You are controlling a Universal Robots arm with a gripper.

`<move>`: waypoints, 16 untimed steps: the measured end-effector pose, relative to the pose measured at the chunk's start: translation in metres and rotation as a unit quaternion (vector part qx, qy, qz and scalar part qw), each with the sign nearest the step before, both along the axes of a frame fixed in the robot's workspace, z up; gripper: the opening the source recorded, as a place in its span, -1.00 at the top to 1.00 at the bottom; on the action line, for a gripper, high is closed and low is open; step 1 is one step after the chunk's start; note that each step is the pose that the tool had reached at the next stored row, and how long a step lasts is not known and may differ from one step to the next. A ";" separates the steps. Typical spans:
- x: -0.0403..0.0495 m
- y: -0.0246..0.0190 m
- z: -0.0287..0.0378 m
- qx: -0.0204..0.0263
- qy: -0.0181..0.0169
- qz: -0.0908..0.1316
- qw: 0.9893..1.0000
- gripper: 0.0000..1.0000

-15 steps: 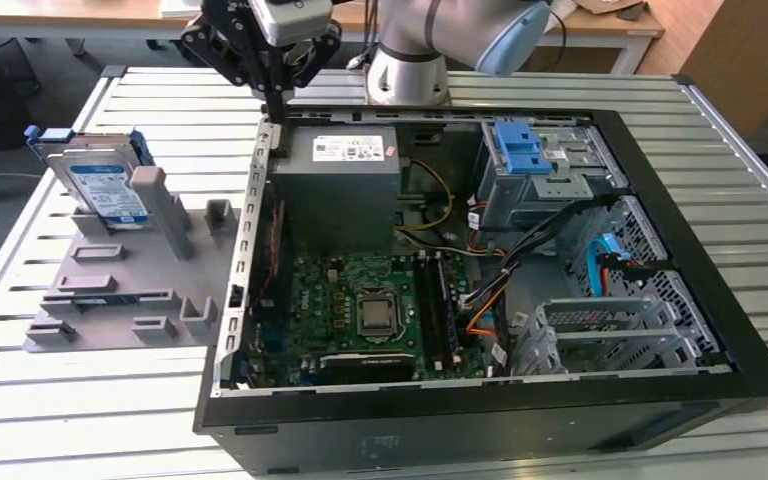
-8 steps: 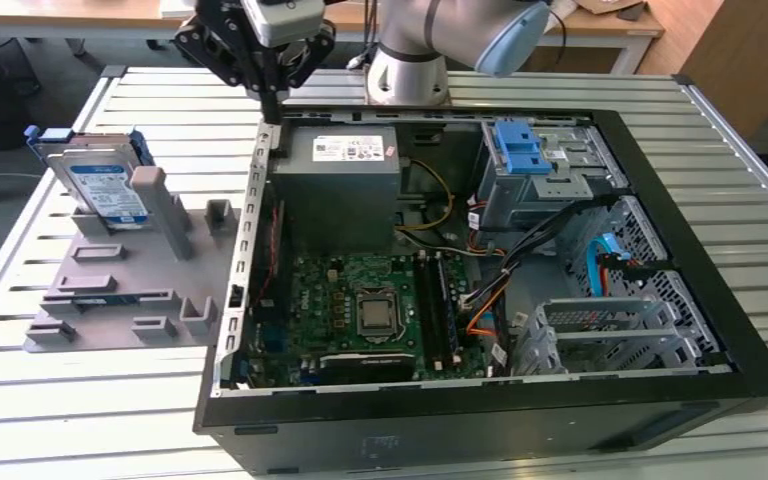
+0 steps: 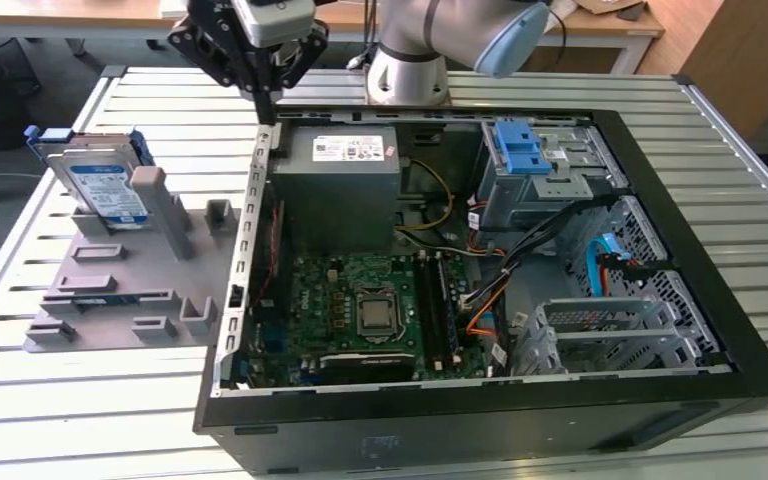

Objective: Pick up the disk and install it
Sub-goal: 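Reach for the disk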

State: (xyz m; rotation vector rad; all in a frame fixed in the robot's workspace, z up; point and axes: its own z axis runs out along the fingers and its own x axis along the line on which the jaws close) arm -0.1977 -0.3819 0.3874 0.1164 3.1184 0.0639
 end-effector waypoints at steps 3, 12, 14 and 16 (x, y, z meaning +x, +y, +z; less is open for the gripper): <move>-0.0018 0.0002 -0.0002 0.000 0.000 0.000 1.000 0.79; -0.0070 0.0004 -0.0010 0.000 0.000 0.000 1.000 0.79; -0.0073 0.0004 -0.0010 0.000 0.000 0.000 1.000 0.79; -0.0075 0.0004 -0.0011 0.000 0.000 0.000 1.000 0.79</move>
